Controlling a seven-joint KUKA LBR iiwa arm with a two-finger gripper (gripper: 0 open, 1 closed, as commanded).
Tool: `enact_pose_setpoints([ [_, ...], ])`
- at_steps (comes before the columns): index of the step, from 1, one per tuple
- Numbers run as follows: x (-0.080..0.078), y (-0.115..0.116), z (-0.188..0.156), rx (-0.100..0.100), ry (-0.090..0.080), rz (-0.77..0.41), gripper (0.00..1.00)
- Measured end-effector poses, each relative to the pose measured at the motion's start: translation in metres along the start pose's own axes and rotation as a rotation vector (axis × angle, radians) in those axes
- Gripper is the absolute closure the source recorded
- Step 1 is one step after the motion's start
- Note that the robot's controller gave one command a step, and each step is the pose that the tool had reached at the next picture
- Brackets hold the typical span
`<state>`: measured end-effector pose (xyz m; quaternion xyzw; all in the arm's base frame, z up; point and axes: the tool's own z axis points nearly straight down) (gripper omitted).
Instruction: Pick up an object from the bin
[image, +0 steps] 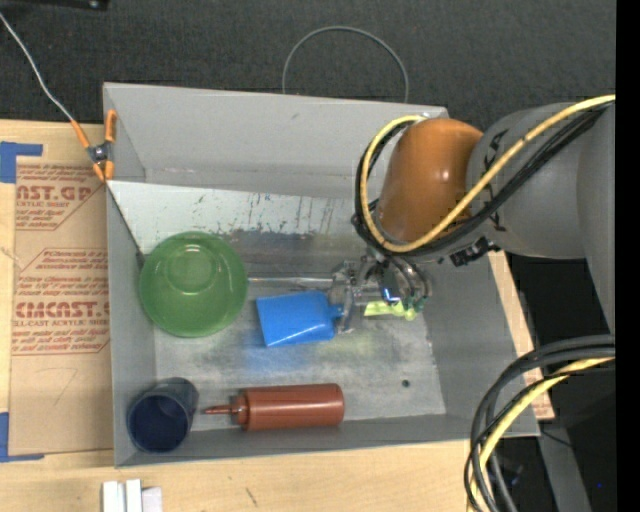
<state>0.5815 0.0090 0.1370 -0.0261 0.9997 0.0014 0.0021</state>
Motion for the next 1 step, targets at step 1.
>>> enact_pose_setpoints([
  [1,-0.0042,-0.0035,-0.0871,0.002,0.000,-0.007,1.00],
])
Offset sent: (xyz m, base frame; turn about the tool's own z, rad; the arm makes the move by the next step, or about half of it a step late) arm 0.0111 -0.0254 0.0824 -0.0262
